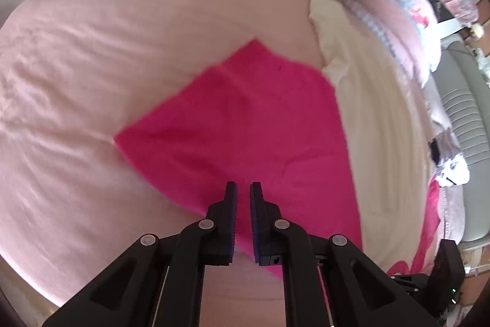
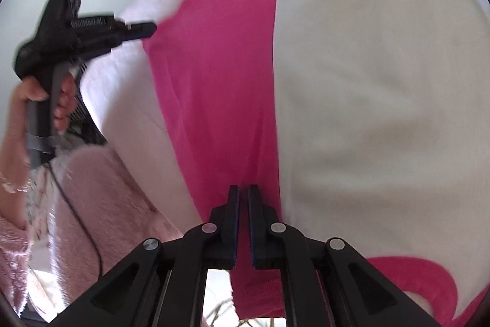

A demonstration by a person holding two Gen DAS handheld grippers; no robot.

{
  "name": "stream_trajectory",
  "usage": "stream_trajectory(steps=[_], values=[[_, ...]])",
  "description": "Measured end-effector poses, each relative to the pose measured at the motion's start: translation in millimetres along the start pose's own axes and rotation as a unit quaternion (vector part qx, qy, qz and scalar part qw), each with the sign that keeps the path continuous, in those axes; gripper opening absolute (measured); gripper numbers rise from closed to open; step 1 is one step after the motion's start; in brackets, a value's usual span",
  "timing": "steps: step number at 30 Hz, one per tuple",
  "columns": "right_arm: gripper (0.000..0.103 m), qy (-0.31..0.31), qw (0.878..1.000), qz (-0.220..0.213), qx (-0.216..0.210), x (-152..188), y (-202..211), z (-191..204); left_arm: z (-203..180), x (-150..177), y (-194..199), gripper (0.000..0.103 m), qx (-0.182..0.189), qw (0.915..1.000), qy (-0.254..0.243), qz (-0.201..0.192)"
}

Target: Fold clothes

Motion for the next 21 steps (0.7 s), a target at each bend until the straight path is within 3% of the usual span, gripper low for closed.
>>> stream_trajectory(steps=[3, 6, 7, 8, 10, 11, 12, 15, 18, 21], values=[[0.004, 0.015, 1.0, 0.022, 0.007, 16.7, -0.4, -3.5, -10.8, 14.5, -3.3, 0.007, -0.044, 0.9976, -0.05, 0.02], [0.004, 0.024, 0.999, 0.042, 0.002, 34.8, 10.0, -14.7, 5.1, 19.3, 5.0, 0.008, -0.137, 0.9874, -0.059, 0.054], [0.004, 0.017, 0.999, 0.051, -0.006, 38.0, 15.5, -19.1, 9.0, 19.0, 13.5, 0.009, -0.178, 0.9811, -0.055, 0.052], [0.004, 0.012, 0.998, 0.054, -0.011, 39.3, 21.5, -22.8, 6.7, 17.9, 23.0, 0.009, -0.189, 0.9801, -0.048, 0.036], [0.004, 0.014, 0.999, 0.037, -0.014, 39.3, 38.0, -28.8, -22.9, 17.9, 33.6, 0.015, -0.129, 0.9897, -0.061, -0.002], [0.004, 0.014, 1.0, 0.019, -0.014, 37.8, 47.0, -31.0, -44.5, 19.6, 33.9, 0.028, -0.092, 0.9926, -0.08, -0.009], [0.004, 0.006, 1.0, 0.003, -0.015, 34.7, 55.5, -35.2, -70.0, 23.2, 31.2, 0.043, -0.06, 0.9923, -0.108, -0.013], [0.004, -0.036, 0.998, -0.051, 0.001, 21.2, 76.6, -60.0, -148.8, 42.4, 13.7, 0.049, 0.008, 0.9782, -0.207, -0.019], [0.004, -0.089, 0.991, -0.088, 0.036, 15.6, 86.8, -97.3, -195.3, 64.2, -13.7, 0.049, 0.002, 0.9658, -0.258, 0.026], [0.004, -0.124, 0.985, -0.109, 0.054, 18.4, 94.7, -127.8, -208.8, 89.1, -23.1, 0.05, -0.057, 0.9565, -0.28, 0.057]])
Point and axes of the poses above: each gripper's, at about its wrist camera, not at the fingertips, and y roughly against the way its jaws point, z to its left, x to its underside, the point moved 5 cm from there along -y, roughly the way its jaws point, and after that the axes turned 15 degrees about -y, right-handed, at the moved point
